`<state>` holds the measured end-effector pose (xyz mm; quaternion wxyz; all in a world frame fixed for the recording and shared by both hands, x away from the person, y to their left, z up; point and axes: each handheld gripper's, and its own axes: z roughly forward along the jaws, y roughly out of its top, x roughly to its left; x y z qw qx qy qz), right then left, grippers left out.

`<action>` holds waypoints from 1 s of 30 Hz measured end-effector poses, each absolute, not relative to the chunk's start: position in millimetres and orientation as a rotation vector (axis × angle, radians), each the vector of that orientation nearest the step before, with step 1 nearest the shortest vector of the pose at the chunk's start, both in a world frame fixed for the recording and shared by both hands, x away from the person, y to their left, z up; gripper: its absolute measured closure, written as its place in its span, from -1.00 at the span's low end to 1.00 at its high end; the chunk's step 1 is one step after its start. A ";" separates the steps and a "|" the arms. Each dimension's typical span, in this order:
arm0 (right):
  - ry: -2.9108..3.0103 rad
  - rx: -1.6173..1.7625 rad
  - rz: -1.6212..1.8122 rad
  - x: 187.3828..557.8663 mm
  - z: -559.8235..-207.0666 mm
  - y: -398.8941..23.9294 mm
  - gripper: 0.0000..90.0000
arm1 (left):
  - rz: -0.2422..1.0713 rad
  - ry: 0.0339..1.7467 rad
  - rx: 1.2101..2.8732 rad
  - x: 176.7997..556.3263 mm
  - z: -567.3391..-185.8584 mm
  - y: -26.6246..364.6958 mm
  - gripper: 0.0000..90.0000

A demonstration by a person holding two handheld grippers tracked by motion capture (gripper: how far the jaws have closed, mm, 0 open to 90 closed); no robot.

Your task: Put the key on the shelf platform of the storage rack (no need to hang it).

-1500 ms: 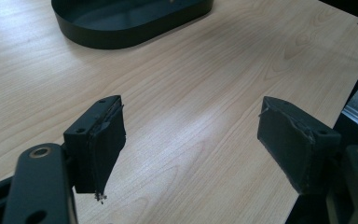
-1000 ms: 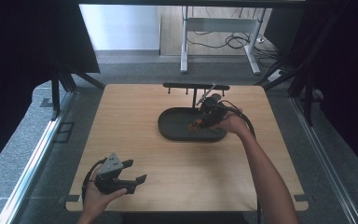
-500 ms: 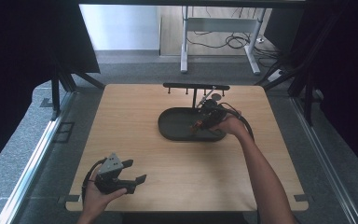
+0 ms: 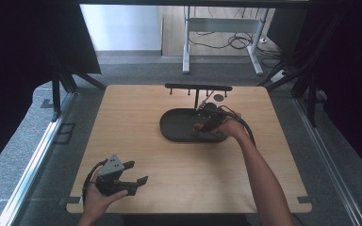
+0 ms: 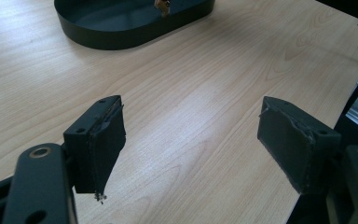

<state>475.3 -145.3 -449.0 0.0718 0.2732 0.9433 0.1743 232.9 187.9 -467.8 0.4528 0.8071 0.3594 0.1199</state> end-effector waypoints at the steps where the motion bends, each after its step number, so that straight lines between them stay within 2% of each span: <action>1: 2.835 0.821 0.524 475.3 -449.0 -145.3 0.48 | 0.296 0.890 1.992 232.9 -467.7 188.2 -0.48; 13: 2.852 0.840 0.468 478.5 -469.5 -145.9 0.43 | 0.297 0.890 1.992 233.0 -467.6 189.0 -0.48; 18: 2.859 0.838 0.478 478.2 -469.3 -144.9 0.35 | 0.297 0.890 1.992 233.0 -467.7 188.7 -0.48; 30: 2.844 0.821 0.491 472.7 -462.3 -143.9 0.32 | 0.299 0.889 1.990 232.7 -466.9 189.3 -0.48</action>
